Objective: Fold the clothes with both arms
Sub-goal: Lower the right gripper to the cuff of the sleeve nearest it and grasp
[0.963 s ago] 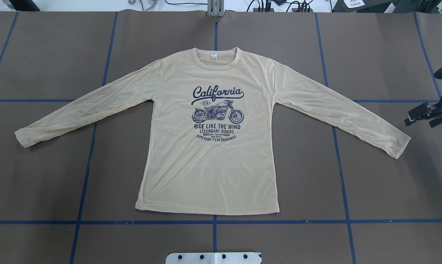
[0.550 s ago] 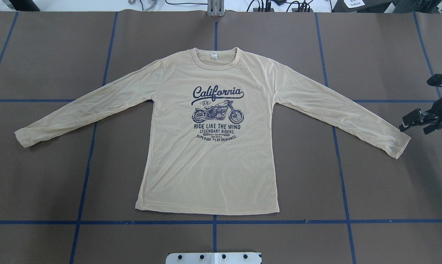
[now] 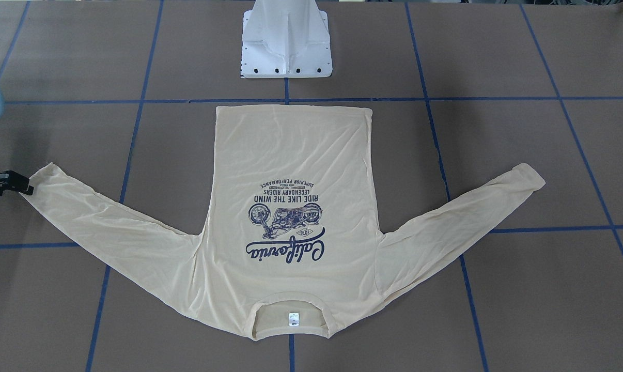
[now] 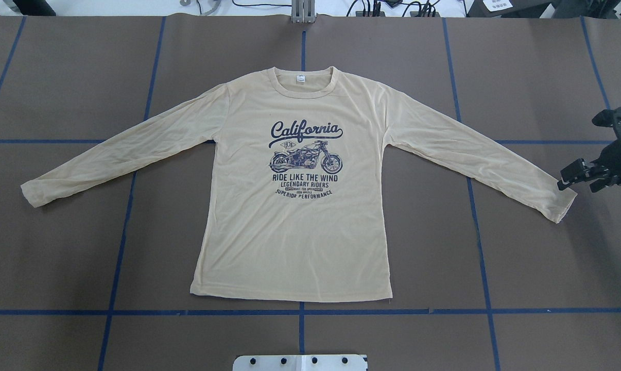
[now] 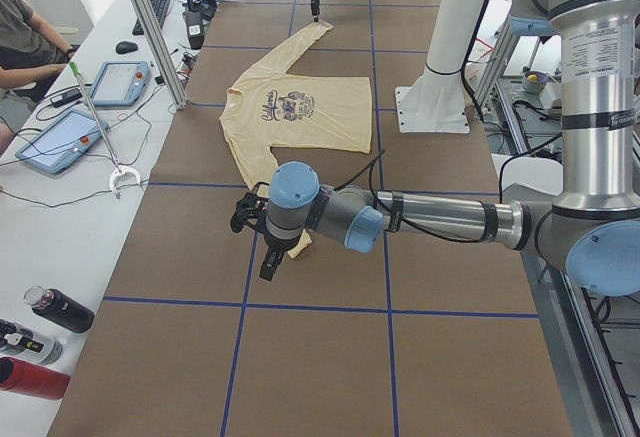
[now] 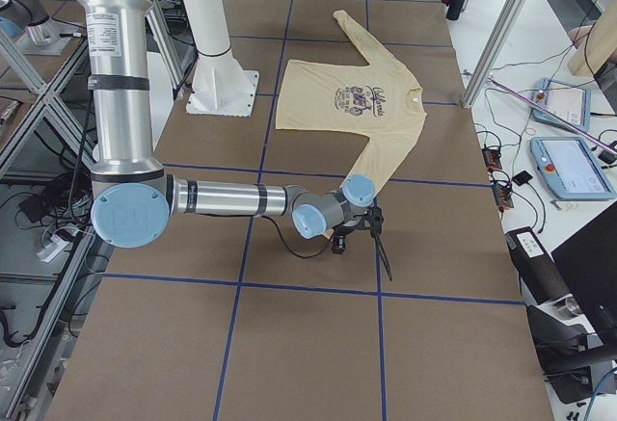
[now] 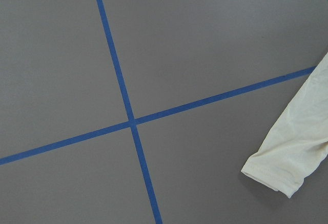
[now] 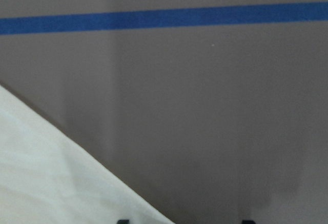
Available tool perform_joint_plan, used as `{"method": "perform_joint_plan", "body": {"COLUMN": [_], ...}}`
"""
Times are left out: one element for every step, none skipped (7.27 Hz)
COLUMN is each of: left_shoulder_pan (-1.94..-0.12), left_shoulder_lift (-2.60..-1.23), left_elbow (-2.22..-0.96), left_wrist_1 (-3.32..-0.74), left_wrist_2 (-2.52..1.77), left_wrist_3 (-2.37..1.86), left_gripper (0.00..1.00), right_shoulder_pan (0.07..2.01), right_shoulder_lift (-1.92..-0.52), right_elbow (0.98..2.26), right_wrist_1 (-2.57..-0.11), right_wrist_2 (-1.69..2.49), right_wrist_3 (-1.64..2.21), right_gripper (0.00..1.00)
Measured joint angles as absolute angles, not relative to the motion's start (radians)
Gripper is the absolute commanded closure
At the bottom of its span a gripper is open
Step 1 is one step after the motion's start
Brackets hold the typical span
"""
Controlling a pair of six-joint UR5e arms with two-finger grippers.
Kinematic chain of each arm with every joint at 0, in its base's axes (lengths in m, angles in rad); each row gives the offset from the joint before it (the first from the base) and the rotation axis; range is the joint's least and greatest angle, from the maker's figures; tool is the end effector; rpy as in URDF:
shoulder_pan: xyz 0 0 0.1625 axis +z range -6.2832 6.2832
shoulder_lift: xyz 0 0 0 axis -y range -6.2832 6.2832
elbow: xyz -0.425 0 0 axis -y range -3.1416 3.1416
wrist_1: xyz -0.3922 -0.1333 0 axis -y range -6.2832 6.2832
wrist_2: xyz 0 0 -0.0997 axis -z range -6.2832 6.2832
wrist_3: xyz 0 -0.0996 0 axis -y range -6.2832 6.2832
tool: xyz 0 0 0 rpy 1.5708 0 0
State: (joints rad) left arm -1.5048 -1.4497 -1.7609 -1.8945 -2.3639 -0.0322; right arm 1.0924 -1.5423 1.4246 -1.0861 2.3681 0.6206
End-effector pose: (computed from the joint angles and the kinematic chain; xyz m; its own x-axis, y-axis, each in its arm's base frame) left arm -0.0319 -0.4619 0.5838 0.6837 0.2885 -0.6703 -0.0389 0.9316 0.3613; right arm -0.1841 -0.4898 0.6626 0.6583 0.0348 0.7520 0.0576 0.9937 -0.0965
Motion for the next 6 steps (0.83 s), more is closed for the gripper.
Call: {"method": "perform_joint_plan", "body": {"left_shoulder_pan": [-1.505, -1.505, -1.505, -1.505, -1.505, -1.505], "left_shoulder_lift": [-1.449, -1.446, -1.442, -1.44, -1.439, -1.438], "left_elbow": [-1.762, -1.764, -1.766, -1.767, -1.767, -1.768], "left_wrist_1": [-1.894, -1.894, -1.894, -1.894, -1.894, -1.894], "left_wrist_2": [-2.364, -2.364, -2.363, -2.363, -2.363, -2.362], "left_wrist_3": [-0.032, -0.032, -0.032, -0.031, -0.031, -0.031], "left_gripper": [0.0, 0.0, 0.0, 0.0, 0.0, 0.0], "right_shoulder_pan": [1.091, 1.091, 1.091, 1.091, 1.091, 1.091], "right_shoulder_lift": [-1.542, -1.542, -1.539, -1.535, -1.533, -1.535], "right_elbow": [1.425, 1.427, 1.43, 1.432, 1.433, 1.44], "right_wrist_1": [-1.086, -1.086, -1.086, -1.086, -1.087, -1.087], "right_wrist_2": [2.367, 2.367, 2.367, 2.368, 2.369, 2.373], "right_wrist_3": [0.621, 0.62, 0.621, 0.622, 0.622, 0.623], "right_gripper": [1.0, 1.0, 1.0, 1.0, 1.0, 1.0]}}
